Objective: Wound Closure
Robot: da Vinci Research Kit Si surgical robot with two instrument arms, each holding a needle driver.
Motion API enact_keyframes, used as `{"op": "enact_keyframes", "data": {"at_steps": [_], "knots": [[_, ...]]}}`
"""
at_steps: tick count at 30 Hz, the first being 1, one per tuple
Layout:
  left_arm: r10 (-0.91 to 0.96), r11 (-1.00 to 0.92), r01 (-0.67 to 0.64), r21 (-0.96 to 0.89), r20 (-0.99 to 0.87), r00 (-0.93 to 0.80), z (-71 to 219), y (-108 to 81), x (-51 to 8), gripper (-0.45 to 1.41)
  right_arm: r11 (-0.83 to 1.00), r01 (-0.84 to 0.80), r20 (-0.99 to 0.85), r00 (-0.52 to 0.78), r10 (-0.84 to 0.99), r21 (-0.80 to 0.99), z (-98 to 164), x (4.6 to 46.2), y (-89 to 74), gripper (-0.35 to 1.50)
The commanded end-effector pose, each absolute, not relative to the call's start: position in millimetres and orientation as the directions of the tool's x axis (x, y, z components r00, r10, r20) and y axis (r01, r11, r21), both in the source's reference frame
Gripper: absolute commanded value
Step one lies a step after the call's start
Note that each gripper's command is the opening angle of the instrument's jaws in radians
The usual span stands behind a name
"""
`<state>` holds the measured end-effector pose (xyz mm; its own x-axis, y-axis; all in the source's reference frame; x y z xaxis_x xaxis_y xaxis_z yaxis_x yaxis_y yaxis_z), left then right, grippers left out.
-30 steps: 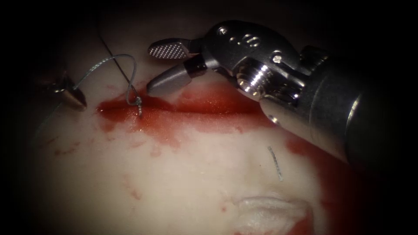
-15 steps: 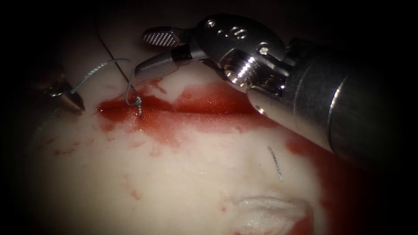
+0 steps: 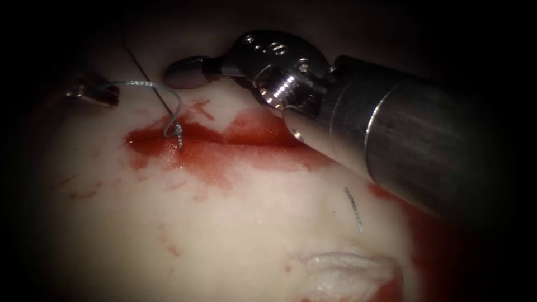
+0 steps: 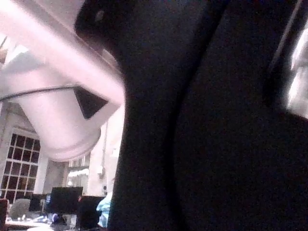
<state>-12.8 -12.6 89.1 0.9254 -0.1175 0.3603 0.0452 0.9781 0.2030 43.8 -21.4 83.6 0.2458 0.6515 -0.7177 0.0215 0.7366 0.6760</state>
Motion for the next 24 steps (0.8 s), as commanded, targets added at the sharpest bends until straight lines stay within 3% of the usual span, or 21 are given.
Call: {"op": "enact_keyframes", "data": {"at_steps": [1, 7, 12, 24], "knots": [[-0.141, 0.978, 0.074, 0.194, 0.358, 0.923, 88.6, -11.1, -13.5, -0.45, 0.738, 0.057, -0.730, 0.218, 0.648, 0.672, 83.6, 44.8, -20.5, -0.35], [-0.220, 0.975, 0.190, 0.117, 0.371, 0.902, 89.5, -10.3, -14.6, -0.45, 0.651, 0.258, -0.698, 0.190, 0.691, 0.714, 83.5, 45.5, -21.7, -0.35], [-0.347, 0.936, 0.350, 0.036, 0.265, 0.900, 92.3, -11.5, -15.3, -0.45, 0.544, 0.437, -0.649, 0.134, 0.749, 0.717, 83.6, 46.4, -22.7, -0.35], [-0.339, 0.937, 0.309, 0.165, 0.203, 0.919, 98.0, -13.7, -14.3, -0.45, 0.259, 0.363, -0.309, 0.087, 0.947, 0.895, 85.7, 46.4, -24.2, -0.35]]}}
